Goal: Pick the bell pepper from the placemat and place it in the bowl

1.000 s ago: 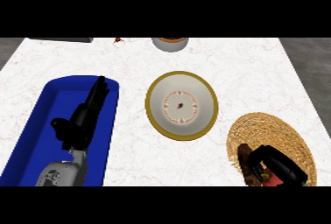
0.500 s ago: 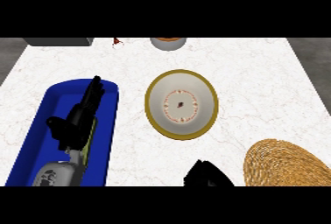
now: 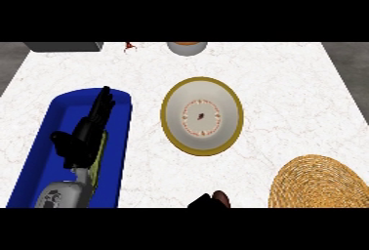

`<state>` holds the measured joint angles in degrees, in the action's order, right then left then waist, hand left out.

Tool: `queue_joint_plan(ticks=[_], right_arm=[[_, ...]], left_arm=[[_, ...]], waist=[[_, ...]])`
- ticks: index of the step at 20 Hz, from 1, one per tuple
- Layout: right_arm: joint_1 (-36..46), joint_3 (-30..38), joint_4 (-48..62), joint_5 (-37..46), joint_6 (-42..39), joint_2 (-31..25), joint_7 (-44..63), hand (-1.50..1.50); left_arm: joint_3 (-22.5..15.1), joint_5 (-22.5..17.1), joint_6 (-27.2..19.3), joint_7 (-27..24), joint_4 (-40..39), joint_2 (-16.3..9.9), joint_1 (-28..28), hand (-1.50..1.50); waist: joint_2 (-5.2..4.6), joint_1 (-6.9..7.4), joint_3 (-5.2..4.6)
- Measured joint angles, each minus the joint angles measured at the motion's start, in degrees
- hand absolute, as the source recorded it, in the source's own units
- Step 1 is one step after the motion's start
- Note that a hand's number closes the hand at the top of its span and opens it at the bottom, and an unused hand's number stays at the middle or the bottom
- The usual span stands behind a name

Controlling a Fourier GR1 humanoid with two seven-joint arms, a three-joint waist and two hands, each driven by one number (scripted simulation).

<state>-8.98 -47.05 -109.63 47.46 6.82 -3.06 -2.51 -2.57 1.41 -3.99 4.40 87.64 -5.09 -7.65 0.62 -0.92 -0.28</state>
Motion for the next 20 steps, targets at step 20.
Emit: queue_joint_plan(ticks=[20], right_arm=[[38.78,5.66,1.64,2.78,-1.61,1.87,43.61,1.50]], left_arm=[[-1.50,1.06,-0.31,0.48,0.18,1.34,-1.18,0.00]], waist=[[-0.63,2.13,0.14]])
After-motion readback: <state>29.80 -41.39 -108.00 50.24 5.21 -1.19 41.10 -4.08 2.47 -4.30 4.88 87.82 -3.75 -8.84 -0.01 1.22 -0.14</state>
